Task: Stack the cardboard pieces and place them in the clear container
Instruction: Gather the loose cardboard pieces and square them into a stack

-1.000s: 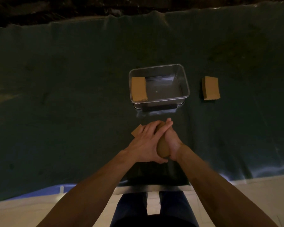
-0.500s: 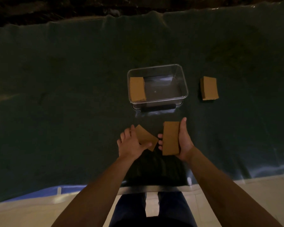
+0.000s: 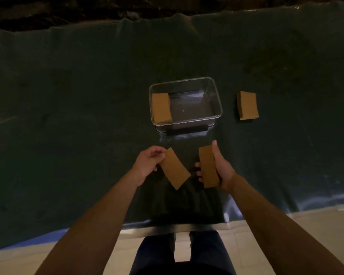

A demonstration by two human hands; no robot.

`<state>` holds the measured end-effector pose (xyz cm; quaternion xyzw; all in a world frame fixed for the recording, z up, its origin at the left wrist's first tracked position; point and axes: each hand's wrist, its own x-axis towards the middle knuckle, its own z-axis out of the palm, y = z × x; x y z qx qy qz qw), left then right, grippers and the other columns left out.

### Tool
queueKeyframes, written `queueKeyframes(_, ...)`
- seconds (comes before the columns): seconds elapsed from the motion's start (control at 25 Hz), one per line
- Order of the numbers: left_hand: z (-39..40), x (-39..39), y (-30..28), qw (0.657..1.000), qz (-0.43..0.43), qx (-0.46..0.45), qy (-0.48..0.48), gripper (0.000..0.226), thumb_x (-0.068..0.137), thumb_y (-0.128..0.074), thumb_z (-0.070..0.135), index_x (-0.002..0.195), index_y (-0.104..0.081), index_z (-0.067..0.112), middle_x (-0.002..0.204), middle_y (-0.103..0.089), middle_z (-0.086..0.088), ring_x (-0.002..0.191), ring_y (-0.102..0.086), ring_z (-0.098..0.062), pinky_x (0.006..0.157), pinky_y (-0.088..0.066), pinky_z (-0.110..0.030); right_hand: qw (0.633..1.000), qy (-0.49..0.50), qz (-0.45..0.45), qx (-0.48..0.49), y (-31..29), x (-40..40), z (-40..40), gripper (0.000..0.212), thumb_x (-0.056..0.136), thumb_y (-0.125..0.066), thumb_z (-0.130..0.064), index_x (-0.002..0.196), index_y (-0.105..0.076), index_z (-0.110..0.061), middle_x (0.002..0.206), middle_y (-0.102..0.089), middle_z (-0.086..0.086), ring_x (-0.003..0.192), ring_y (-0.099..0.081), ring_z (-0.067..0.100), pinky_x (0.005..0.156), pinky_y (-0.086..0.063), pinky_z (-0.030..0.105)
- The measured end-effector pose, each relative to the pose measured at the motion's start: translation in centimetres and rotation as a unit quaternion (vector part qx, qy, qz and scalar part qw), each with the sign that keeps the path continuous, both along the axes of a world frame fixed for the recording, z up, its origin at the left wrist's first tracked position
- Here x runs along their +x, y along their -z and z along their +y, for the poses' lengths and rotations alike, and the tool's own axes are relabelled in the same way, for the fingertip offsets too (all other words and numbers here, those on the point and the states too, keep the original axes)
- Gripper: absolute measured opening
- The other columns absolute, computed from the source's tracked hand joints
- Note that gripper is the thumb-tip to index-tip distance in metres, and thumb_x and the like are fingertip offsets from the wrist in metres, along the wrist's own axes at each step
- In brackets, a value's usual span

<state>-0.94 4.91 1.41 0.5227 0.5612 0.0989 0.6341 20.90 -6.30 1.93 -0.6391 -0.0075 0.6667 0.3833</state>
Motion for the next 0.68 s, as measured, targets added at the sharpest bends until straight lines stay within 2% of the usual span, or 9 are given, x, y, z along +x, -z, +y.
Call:
queueKeyframes(0.08,0.0,0.6,-1.6,0.998,-0.049,-0.015,0.036,0.012,0.095,-0.062,0.018,0.098,-0.068,0.028,0.107,-0.066,0.002,0.099,-0.059,-0.020,0.073,-0.044,-0.032,0.998,-0.052,0.015,-0.006,-0.7,-1.0,0.4,0.091,0.077,-0.041,-0.084,0.133,-0.055,-0.014,0.114,-0.069,0.018,0.091,-0.068,0.032,0.080,-0.056,0.045)
queueKeyframes(0.16,-0.4,2.1,-2.6,0.995,-0.060,0.007,0.073,0.012,0.093,-0.065,0.018,0.095,-0.069,0.029,0.105,-0.069,0.007,0.096,-0.064,-0.008,0.075,-0.045,-0.027,0.995,-0.086,0.054,0.007,-1.4,-2.4,0.9,0.088,0.077,-0.041,-0.085,0.131,-0.057,-0.018,0.119,-0.067,0.021,0.097,-0.067,0.035,0.081,-0.057,0.043)
queueKeyframes(0.24,-0.7,3.6,-2.8,0.992,-0.057,0.067,0.088,0.015,0.092,-0.066,0.014,0.092,-0.068,0.030,0.099,-0.070,0.011,0.091,-0.064,0.004,0.080,-0.047,-0.023,0.991,-0.088,0.093,0.034,-1.7,-3.5,1.3,0.083,0.081,-0.040,-0.082,0.132,-0.057,-0.020,0.110,-0.068,0.019,0.090,-0.068,0.032,0.074,-0.059,0.039)
queueKeyframes(0.4,-0.5,4.1,-2.9,0.979,-0.024,0.197,0.053,0.020,0.091,-0.068,0.016,0.087,-0.065,0.036,0.100,-0.058,0.011,0.094,-0.058,0.000,0.091,-0.049,-0.028,0.987,-0.068,0.121,0.078,-2.4,-4.5,1.9,0.063,0.085,-0.049,-0.072,0.128,-0.056,-0.027,0.095,-0.072,0.015,0.080,-0.072,0.029,0.068,-0.062,0.038)
queueKeyframes(0.52,-0.4,3.9,-3.3,0.964,-0.019,0.246,0.096,0.021,0.091,-0.068,0.019,0.088,-0.063,0.039,0.103,-0.050,0.011,0.102,-0.057,-0.008,0.098,-0.047,-0.032,0.988,-0.073,0.107,0.087,-2.5,-4.8,2.2,0.065,0.084,-0.053,-0.071,0.127,-0.057,-0.023,0.093,-0.071,0.015,0.076,-0.070,0.028,0.070,-0.060,0.041)
queueKeyframes(0.64,-0.4,3.6,-4.1,0.952,-0.022,0.268,0.144,0.016,0.093,-0.064,0.024,0.103,-0.062,0.036,0.113,-0.052,0.011,0.105,-0.055,0.000,0.101,-0.049,-0.037,0.989,-0.049,0.099,0.098,-2.7,-5.0,2.6,0.061,0.082,-0.057,-0.071,0.123,-0.060,-0.025,0.086,-0.073,0.014,0.069,-0.070,0.027,0.064,-0.060,0.040)
queueKeyframes(0.68,-0.4,3.4,-4.4,0.950,-0.037,0.259,0.168,0.026,0.092,-0.065,0.029,0.116,-0.059,0.036,0.123,-0.053,0.010,0.108,-0.054,0.003,0.101,-0.050,-0.038,0.990,-0.033,0.092,0.103,-2.9,-5.0,2.7,0.061,0.081,-0.059,-0.072,0.121,-0.062,-0.026,0.084,-0.076,0.014,0.068,-0.070,0.027,0.061,-0.060,0.039)
